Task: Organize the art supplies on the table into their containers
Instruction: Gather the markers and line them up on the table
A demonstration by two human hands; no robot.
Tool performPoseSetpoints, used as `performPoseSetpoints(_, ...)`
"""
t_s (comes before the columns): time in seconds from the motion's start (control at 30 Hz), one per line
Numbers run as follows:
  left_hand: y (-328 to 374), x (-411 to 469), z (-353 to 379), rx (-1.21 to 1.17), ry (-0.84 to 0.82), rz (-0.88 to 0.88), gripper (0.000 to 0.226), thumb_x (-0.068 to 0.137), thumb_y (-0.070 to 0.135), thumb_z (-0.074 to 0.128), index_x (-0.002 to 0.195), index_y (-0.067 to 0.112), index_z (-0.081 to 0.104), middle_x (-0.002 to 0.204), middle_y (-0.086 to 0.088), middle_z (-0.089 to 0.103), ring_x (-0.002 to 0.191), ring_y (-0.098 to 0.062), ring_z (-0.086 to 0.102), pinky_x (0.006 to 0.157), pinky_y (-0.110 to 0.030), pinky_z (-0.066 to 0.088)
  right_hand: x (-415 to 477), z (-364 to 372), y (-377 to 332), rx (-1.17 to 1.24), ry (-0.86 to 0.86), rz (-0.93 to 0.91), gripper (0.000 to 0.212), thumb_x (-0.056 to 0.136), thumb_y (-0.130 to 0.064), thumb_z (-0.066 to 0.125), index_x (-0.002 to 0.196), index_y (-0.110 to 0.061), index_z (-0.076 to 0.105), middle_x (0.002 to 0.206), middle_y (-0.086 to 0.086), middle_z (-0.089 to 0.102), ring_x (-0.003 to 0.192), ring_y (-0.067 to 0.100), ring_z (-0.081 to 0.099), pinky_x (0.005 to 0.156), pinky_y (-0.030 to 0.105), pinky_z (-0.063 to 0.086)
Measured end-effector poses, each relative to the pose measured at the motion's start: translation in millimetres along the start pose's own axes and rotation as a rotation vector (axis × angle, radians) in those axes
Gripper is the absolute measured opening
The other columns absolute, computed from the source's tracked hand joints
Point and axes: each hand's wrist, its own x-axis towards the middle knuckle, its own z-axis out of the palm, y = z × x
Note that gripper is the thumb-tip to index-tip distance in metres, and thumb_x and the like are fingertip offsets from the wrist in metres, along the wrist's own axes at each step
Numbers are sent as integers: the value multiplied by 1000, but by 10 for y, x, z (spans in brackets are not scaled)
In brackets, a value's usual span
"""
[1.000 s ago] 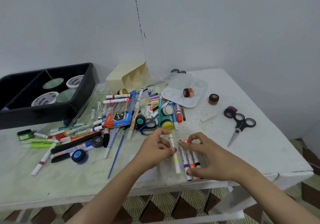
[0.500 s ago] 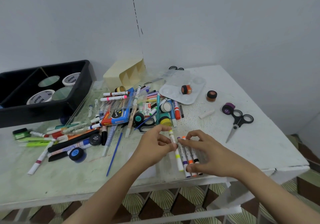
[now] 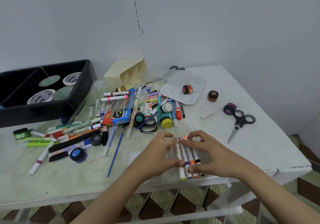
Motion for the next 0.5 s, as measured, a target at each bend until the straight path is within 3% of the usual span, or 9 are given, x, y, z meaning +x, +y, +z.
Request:
performPoseSetpoints(0.07,-5,6,-37,20,-44,17,75,74,45,73,139,19,44,141,9,35,117,-5,41,87,-15,35,5,-1,1,-9,-1,1,76,72,-61,67,138,-50,31,128,-27,23,118,-5,27,101,21,29)
performPoseSetpoints(0.23,7,33,-73,31,-109,19,78,72,45,75,139,21,44,143,6,36,119,-10,43,99,-23,37,7,-5,8,3,4,-1,76,72,-60,68,137,-51,31,127,-30,23,118,-4,28,101,22,31)
performPoseSetpoints(0.5,64,60,19,113,-42,12,76,74,46,72,139,20,43,135,8,34,112,-5,40,94,-22,39,20,12,21,17,17,-8,75,71,-60,69,137,-50,34,127,-27,25,117,-3,31,101,23,32)
